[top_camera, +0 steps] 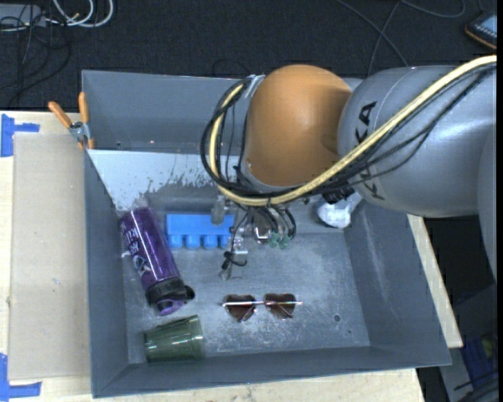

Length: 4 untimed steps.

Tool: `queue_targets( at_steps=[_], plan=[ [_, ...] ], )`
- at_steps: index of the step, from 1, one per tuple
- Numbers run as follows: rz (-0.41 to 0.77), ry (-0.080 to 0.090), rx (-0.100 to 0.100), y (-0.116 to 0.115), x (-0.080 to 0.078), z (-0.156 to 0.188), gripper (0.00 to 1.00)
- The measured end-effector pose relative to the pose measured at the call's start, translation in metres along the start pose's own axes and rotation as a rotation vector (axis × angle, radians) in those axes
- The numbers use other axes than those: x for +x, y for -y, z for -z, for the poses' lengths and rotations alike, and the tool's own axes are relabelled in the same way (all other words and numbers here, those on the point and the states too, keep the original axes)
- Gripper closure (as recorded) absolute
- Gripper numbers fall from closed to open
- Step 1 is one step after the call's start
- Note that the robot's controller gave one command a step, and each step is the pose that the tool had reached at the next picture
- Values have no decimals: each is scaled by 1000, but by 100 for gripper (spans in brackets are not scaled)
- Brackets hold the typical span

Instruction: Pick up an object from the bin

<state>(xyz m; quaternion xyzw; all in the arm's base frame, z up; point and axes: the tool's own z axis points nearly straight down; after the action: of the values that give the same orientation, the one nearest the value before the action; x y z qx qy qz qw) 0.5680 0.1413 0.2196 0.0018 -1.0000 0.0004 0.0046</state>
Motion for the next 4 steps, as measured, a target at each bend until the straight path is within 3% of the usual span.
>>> queue_targets(
  at_steps=[1,2,3,4],
  plan=[
    [-4,8,-1,1,-1,5,0],
    [103,8,-1,52,14,-81,0],
    [81,17,-4,93,35,-74,0],
    [150,5,-2,90,41,-96,0]
  ],
)
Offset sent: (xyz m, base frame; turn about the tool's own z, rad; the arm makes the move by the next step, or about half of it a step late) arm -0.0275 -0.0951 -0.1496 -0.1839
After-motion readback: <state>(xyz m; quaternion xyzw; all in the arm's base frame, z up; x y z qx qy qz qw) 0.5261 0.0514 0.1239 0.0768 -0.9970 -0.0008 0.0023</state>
